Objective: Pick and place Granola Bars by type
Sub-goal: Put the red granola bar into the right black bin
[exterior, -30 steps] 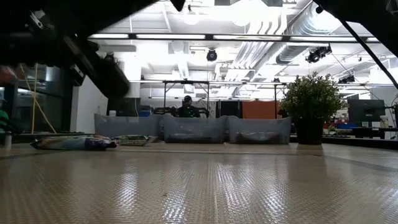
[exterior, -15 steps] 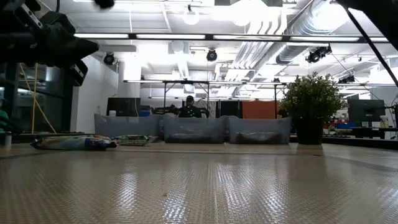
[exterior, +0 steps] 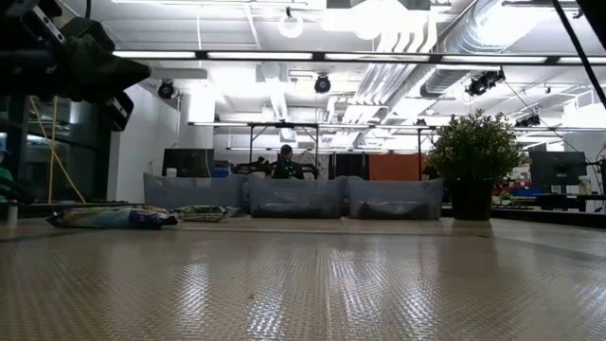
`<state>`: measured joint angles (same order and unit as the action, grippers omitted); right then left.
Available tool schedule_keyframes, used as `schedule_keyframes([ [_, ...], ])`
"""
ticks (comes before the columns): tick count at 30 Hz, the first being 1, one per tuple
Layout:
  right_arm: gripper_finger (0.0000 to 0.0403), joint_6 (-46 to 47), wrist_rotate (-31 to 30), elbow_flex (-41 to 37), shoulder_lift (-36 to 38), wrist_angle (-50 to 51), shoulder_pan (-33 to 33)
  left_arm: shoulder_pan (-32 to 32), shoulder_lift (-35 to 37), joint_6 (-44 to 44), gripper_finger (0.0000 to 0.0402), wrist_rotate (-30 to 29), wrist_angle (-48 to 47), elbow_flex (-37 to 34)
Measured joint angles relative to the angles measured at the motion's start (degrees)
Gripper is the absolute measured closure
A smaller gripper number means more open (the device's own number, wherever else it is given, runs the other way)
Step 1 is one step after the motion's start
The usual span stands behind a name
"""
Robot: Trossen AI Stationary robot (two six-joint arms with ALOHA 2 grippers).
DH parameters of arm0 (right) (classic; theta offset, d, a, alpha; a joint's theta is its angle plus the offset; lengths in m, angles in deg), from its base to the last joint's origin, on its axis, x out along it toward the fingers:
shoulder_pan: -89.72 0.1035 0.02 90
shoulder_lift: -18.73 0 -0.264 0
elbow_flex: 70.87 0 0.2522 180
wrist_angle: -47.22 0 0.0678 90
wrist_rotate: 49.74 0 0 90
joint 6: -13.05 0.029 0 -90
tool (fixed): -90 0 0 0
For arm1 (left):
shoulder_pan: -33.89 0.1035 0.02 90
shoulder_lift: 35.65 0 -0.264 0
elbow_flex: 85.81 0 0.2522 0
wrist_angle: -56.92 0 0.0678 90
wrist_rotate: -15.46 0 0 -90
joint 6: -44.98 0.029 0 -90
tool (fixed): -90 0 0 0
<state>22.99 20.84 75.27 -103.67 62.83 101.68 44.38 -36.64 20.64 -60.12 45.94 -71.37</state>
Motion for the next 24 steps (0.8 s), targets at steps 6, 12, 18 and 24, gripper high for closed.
schedule_keyframes([
  [6, 0.0388, -12.3, -5.4, 0.0, 2.2, 1.3, 0.7, 0.0, 0.0, 0.0, 0.0401, 0.0, 0.0, 0.0],
  [12, 0.0386, -17.2, -14.4, 0.0, 2.9, 5.6, 1.0, 0.0, 0.0, 0.0, 0.0401, 0.0, 0.0, 0.0],
  [18, 0.0385, -18.0, -18.8, 0.0, 2.9, 8.1, -0.8, 0.0, 0.0, 0.0, 0.0401, 0.0, 0.0, 0.0],
  [24, 0.0383, -19.8, -26.1, 0.0, 2.9, 10.8, -3.5, 0.0, 0.0, 0.0, 0.0401, 0.0, 0.0, 0.0],
])
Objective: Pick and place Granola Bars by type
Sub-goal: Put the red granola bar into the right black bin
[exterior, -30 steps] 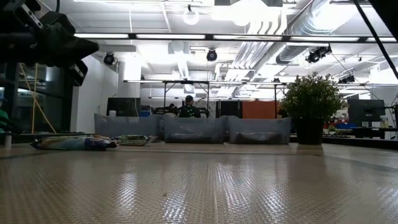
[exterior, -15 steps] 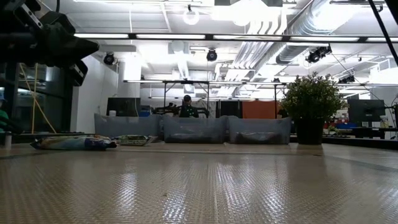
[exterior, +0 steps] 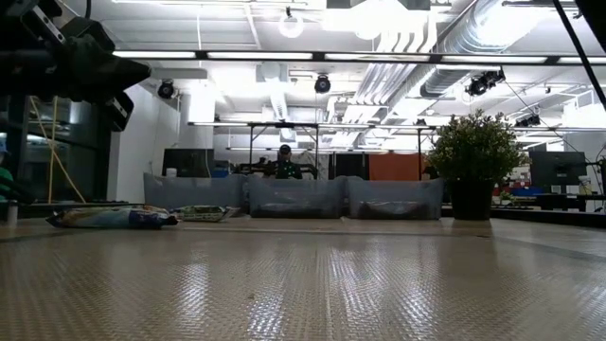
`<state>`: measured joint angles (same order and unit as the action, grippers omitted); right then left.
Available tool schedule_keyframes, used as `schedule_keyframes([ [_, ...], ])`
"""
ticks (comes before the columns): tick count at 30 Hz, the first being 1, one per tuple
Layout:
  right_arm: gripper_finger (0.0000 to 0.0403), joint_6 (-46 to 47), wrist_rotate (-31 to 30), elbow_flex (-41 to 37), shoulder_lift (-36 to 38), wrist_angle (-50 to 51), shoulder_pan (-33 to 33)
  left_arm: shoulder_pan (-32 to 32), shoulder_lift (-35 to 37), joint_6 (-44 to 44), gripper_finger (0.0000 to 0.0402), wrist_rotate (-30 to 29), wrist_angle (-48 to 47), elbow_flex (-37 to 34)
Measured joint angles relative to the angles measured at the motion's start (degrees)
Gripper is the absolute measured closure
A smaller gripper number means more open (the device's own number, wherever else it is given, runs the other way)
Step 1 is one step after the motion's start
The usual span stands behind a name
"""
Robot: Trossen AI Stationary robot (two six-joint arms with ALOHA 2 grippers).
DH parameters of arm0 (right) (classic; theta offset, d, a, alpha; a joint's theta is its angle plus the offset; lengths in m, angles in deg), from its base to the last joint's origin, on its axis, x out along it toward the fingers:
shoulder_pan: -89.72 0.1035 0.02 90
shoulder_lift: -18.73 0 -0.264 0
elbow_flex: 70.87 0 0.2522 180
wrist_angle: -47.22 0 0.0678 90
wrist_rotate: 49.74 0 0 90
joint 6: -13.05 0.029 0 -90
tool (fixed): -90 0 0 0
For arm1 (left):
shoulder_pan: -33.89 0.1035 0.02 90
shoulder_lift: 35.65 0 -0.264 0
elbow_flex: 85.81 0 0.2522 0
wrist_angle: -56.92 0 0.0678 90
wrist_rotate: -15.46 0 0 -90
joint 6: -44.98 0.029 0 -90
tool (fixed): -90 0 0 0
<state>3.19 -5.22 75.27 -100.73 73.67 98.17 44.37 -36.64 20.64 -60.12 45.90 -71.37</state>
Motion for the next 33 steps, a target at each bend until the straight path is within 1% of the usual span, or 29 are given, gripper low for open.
schedule_keyframes([
  [4, 0.0384, -3.3, -3.7, 0.0, 0.1, 0.4, -2.0, 0.0, 0.0, 0.0, 0.0401, 0.0, 0.0, 0.0],
  [7, 0.0386, -3.6, -4.2, -0.1, 1.0, 3.0, -3.7, 0.0, 0.0, 0.0, 0.0401, 0.0, 0.0, 0.0],
  [10, 0.0384, -2.4, -5.6, 0.0, 2.4, 7.8, -5.8, 0.0, 0.0, 0.0, 0.0401, 0.0, 0.0, 0.0],
  [13, 0.0383, -0.7, -7.8, 0.0, 4.1, 15.5, -7.9, 0.0, 0.0, 0.0, 0.0401, 0.0, 0.0, 0.0],
  [17, 0.0387, 3.1, -9.9, 0.0, 6.8, 29.5, -10.8, 0.0, 0.0, 0.0, 0.0401, 0.0, 0.0, 0.0],
  [20, 0.0388, 7.5, -10.0, 0.0, 8.9, 40.6, -13.3, 0.0, 0.0, 0.0, 0.0401, 0.0, 0.0, 0.0],
  [23, 0.0385, 11.2, -9.2, 0.0, 10.6, 50.2, -16.5, 0.0, 0.0, 0.0, 0.0401, 0.0, 0.0, 0.0],
  [27, 0.0383, 10.7, -6.2, 0.0, 11.5, 58.6, -21.4, 0.0, 0.0, 0.0, 0.0401, 0.0, 0.0, 0.0],
  [30, 0.0386, 8.0, -1.3, -0.1, 11.3, 62.2, -25.8, 0.0, 0.0, 0.0, 0.0401, 0.0, 0.0, 0.0],
  [33, 0.0388, 5.7, 4.1, -0.2, 10.8, 63.3, -30.4, 0.0, 0.0, 0.0, 0.0401, 0.0, 0.1, 0.0],
])
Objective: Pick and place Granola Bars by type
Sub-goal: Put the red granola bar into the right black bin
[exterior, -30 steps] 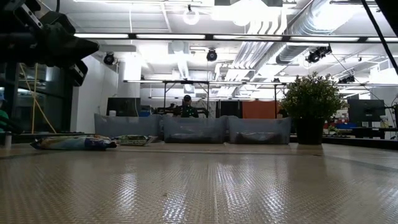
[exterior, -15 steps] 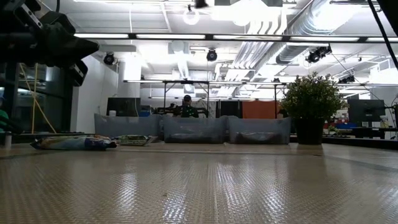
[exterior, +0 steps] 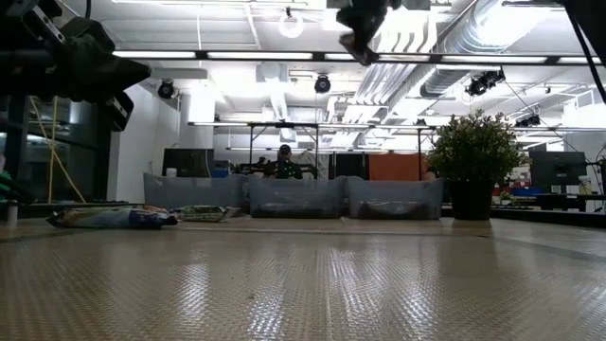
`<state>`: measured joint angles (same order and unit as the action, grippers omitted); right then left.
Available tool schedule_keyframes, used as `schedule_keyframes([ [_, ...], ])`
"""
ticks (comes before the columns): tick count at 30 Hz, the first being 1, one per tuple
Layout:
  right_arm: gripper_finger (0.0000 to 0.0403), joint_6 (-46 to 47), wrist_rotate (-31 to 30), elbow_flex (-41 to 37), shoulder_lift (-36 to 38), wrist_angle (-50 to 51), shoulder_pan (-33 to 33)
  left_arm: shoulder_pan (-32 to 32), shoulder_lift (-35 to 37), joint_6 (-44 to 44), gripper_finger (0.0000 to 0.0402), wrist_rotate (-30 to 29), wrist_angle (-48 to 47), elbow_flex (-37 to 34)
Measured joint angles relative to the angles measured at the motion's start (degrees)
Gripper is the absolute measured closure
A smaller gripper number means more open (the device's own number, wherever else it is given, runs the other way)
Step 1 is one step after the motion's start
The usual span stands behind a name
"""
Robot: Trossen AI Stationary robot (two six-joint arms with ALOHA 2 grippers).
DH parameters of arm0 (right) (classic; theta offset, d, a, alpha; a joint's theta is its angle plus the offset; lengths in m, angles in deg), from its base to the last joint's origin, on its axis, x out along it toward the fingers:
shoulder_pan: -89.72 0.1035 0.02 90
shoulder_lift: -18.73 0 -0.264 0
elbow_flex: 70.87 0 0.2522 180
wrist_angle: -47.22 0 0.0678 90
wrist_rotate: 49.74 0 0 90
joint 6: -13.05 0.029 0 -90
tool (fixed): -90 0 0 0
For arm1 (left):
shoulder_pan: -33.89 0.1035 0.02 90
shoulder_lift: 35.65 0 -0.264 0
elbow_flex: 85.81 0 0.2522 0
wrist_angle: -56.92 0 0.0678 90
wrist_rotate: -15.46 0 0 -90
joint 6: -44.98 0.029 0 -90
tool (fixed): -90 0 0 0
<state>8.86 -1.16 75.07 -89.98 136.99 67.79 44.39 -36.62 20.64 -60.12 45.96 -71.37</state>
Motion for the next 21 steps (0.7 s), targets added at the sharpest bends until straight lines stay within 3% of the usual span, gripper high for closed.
schedule_keyframes([
  [11, 0.0383, -11.4, 14.1, 0.0, -3.2, 1.5, -13.5, 0.0, 0.0, 0.0, 0.0401, 0.0, 0.0, 0.0],
  [21, 0.0382, -30.1, 22.7, 0.0, -12.4, 10.3, -17.6, 0.0, 0.0, 0.0, 0.0401, 0.0, 0.0, 0.0],
])
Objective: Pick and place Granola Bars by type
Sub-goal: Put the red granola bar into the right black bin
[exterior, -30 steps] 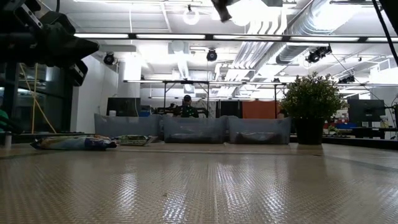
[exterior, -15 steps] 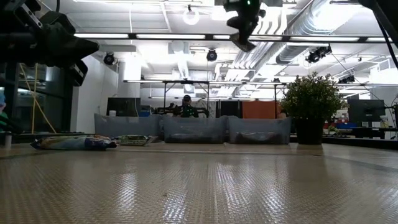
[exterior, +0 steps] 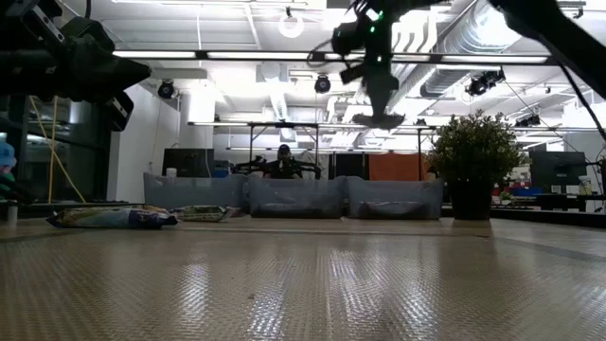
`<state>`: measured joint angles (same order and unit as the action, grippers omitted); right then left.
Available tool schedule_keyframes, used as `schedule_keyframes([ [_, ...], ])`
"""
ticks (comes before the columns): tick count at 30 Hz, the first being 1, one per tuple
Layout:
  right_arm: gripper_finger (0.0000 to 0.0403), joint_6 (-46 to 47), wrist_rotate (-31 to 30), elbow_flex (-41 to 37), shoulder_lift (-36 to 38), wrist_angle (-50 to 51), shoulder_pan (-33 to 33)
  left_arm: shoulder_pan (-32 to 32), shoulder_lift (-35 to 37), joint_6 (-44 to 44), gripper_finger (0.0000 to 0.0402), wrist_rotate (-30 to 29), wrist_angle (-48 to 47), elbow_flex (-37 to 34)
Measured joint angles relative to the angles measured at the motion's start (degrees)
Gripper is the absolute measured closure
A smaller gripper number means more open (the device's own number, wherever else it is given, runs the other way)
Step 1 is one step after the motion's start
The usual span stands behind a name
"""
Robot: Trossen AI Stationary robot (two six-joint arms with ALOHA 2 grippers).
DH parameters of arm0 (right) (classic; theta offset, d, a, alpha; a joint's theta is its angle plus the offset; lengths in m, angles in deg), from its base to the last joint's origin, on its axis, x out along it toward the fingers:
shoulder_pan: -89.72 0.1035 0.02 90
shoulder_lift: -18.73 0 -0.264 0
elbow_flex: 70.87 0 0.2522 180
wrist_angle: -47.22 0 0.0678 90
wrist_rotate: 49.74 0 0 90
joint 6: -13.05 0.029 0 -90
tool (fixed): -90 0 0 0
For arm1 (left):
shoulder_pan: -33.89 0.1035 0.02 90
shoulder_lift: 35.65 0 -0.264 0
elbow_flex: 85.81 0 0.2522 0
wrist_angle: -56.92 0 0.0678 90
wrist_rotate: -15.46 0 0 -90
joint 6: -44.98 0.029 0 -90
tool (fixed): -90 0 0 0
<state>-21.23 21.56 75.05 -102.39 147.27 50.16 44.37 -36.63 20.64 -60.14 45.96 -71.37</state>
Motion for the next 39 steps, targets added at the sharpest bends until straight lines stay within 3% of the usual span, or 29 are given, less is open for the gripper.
schedule_keyframes([
  [6, 0.0385, -6.9, 0.4, 0.0, -5.6, 1.0, -0.3, 0.0, 0.0, 0.0, 0.0401, 0.0, 0.0, 0.0],
  [16, 0.0386, -6.2, 5.0, -0.2, -11.4, 2.5, -0.9, 0.0, 0.0, 0.0, 0.0401, 0.0, 0.0, 0.0],
  [23, 0.0383, -3.7, 5.9, -9.1, -11.5, 3.4, -0.5, 0.0, 0.0, 0.0, 0.0401, 0.0, 0.0, 0.0],
  [30, 0.0383, 0.8, -1.4, -17.9, -11.6, 2.2, -0.2, 0.0, 0.0, 0.0, 0.0401, 0.0, 0.0, 0.0],
  [39, 0.0379, -3.4, -6.0, -18.7, -11.6, -1.9, 2.5, 0.0, 0.0, 0.0, 0.0401, -0.1, 0.0, 0.0],
])
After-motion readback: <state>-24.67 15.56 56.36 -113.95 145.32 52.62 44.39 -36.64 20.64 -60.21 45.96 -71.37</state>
